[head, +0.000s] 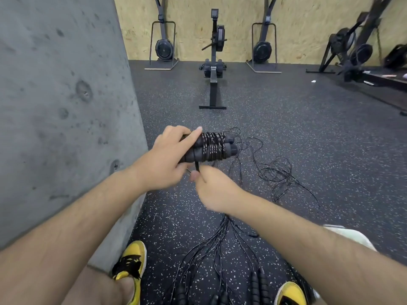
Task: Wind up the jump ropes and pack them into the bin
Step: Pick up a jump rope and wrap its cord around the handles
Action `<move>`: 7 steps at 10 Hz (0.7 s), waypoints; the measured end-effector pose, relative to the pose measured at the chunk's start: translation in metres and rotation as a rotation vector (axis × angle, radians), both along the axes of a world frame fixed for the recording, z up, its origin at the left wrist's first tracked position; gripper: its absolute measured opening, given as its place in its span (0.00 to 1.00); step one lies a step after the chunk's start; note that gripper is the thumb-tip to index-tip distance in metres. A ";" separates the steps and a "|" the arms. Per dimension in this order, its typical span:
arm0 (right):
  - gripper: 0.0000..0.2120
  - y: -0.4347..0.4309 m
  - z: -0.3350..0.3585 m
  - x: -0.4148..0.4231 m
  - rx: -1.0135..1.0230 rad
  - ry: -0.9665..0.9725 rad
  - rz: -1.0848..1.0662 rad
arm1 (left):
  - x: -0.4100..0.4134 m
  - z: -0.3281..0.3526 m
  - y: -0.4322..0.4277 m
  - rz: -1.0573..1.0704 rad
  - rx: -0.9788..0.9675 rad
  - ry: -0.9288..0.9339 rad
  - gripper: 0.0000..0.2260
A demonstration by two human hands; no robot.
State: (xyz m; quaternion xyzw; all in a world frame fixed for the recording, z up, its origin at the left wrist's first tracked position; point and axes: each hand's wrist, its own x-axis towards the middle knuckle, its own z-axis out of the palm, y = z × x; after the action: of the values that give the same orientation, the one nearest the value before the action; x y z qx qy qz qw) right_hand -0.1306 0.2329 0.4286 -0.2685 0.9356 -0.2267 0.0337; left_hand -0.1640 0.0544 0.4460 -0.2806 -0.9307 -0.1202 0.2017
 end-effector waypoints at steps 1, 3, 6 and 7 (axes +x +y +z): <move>0.14 -0.002 0.005 0.010 0.084 0.036 0.089 | -0.007 -0.003 -0.007 0.089 -0.033 -0.008 0.36; 0.10 0.000 0.043 0.040 0.236 0.071 0.147 | -0.012 -0.007 -0.015 0.188 -0.089 -0.007 0.35; 0.15 0.031 0.073 0.002 0.223 0.717 0.091 | -0.003 -0.004 -0.010 0.079 -0.181 0.025 0.36; 0.16 0.045 0.075 -0.026 0.201 0.793 0.145 | 0.008 -0.003 -0.004 -0.010 -0.191 -0.010 0.35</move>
State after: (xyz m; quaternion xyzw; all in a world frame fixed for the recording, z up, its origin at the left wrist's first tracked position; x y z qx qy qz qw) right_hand -0.1569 0.2779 0.5036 -0.3957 0.8722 -0.0104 -0.2875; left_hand -0.1561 0.0509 0.4429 -0.3026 -0.9375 -0.0332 0.1686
